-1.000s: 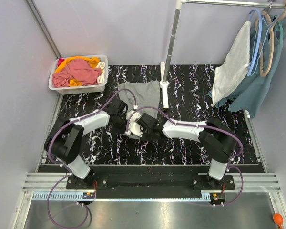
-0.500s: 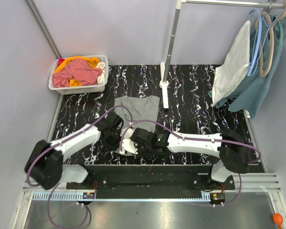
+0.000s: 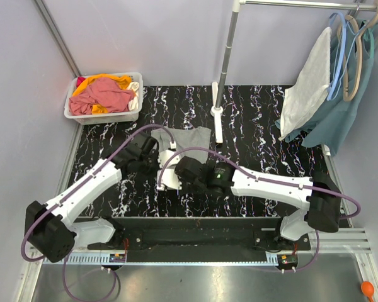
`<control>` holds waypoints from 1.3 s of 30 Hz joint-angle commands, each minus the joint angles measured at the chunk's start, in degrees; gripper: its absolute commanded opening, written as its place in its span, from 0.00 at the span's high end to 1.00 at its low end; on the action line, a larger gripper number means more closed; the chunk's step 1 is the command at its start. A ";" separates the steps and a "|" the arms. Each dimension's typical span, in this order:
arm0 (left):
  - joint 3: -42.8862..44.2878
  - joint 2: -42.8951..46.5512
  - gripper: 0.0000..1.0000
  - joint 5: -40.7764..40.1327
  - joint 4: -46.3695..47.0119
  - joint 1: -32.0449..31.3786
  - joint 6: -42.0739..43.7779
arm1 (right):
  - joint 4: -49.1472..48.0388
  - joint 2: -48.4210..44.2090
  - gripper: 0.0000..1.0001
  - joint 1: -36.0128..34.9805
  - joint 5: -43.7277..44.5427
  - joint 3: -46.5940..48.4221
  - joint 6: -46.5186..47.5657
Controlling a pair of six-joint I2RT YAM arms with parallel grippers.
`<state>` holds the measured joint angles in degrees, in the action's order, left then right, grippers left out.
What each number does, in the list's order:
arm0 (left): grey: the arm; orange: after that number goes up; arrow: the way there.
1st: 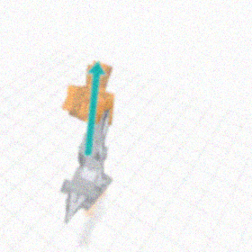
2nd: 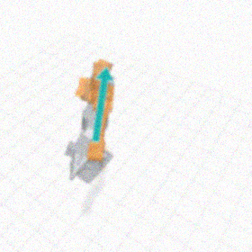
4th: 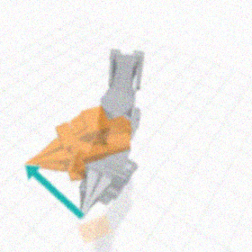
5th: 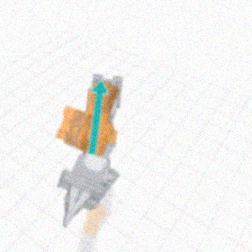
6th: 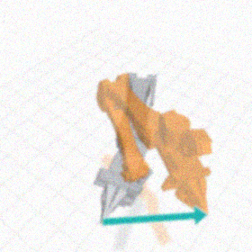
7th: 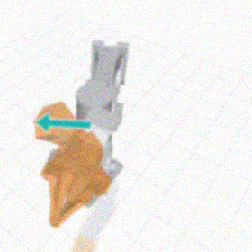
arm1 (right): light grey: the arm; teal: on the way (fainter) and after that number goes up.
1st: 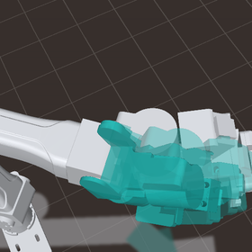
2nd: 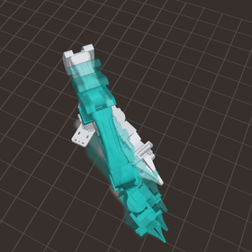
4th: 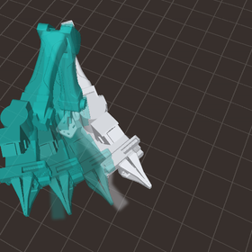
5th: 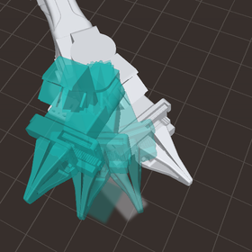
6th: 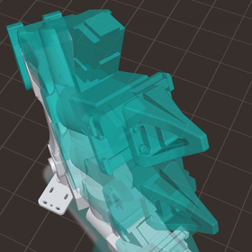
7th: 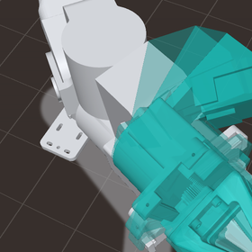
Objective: Fold and stack the t-shirts
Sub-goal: Fold the tshirt
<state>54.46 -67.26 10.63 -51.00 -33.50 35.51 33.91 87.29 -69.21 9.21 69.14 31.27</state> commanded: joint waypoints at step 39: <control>52.16 -55.87 0.57 -1.14 6.70 15.48 11.35 | -7.72 31.63 0.93 32.74 -3.86 27.62 15.05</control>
<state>103.94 -122.15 11.62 -46.98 -18.81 47.64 27.83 117.25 -37.04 3.90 93.49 45.71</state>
